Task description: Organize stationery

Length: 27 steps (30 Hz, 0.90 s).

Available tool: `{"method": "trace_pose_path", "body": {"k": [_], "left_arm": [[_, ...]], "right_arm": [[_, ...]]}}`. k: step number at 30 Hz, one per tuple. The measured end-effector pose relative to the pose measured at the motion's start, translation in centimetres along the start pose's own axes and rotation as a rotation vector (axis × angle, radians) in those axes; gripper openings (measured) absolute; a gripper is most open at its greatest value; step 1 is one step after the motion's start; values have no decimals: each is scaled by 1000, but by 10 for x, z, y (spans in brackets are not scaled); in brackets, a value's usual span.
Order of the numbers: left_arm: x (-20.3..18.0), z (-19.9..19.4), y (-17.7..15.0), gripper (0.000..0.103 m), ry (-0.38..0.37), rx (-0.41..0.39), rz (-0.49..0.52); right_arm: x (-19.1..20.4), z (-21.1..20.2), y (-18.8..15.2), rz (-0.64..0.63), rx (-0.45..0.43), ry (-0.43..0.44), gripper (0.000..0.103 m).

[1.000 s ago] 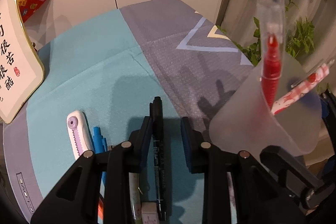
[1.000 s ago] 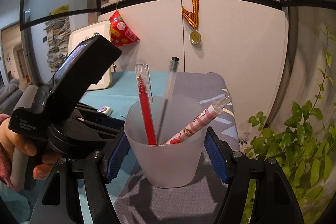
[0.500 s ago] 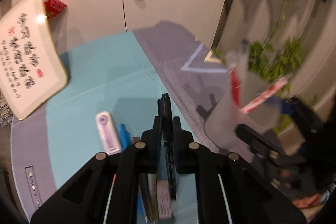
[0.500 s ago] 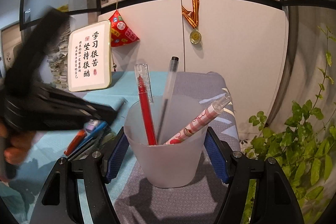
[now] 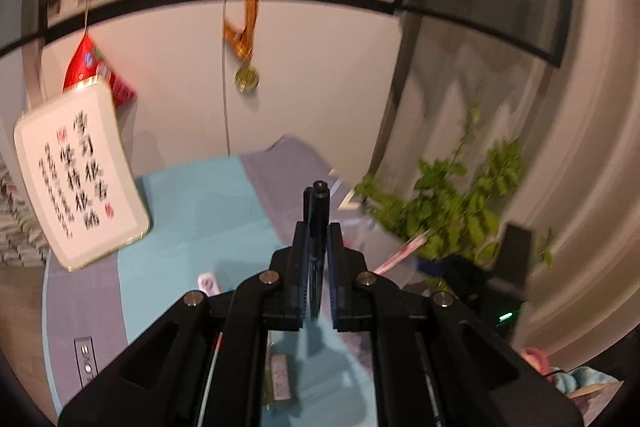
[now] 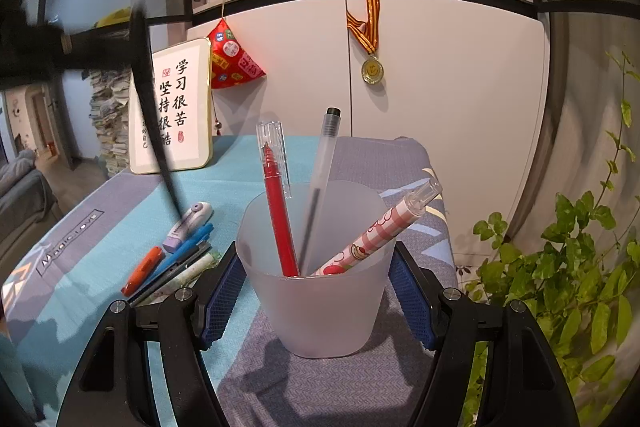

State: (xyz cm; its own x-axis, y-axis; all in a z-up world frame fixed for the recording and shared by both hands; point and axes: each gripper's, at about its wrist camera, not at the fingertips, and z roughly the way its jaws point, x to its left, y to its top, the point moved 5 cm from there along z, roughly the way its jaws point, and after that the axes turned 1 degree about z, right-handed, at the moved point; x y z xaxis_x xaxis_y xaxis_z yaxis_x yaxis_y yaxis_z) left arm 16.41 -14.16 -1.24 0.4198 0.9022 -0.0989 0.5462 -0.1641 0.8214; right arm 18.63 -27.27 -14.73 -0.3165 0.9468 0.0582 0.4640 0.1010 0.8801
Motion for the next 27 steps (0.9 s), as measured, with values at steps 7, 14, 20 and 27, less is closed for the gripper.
{"method": "trace_pose_path", "body": {"k": [7, 14, 20, 27], "left_arm": [[-29, -17, 20, 6, -55, -71, 32], [-30, 7, 7, 8, -36, -1, 44], [17, 73, -43, 9, 40, 265, -115], [37, 139, -73, 45, 34, 438, -268]], "right_arm": [[0, 0, 0, -1, 1, 0, 72], [-1, 0, -1, 2, 2, 3, 72], [-1, 0, -1, -1, 2, 1, 72], [-1, 0, -2, 0, 4, 2, 72]]}}
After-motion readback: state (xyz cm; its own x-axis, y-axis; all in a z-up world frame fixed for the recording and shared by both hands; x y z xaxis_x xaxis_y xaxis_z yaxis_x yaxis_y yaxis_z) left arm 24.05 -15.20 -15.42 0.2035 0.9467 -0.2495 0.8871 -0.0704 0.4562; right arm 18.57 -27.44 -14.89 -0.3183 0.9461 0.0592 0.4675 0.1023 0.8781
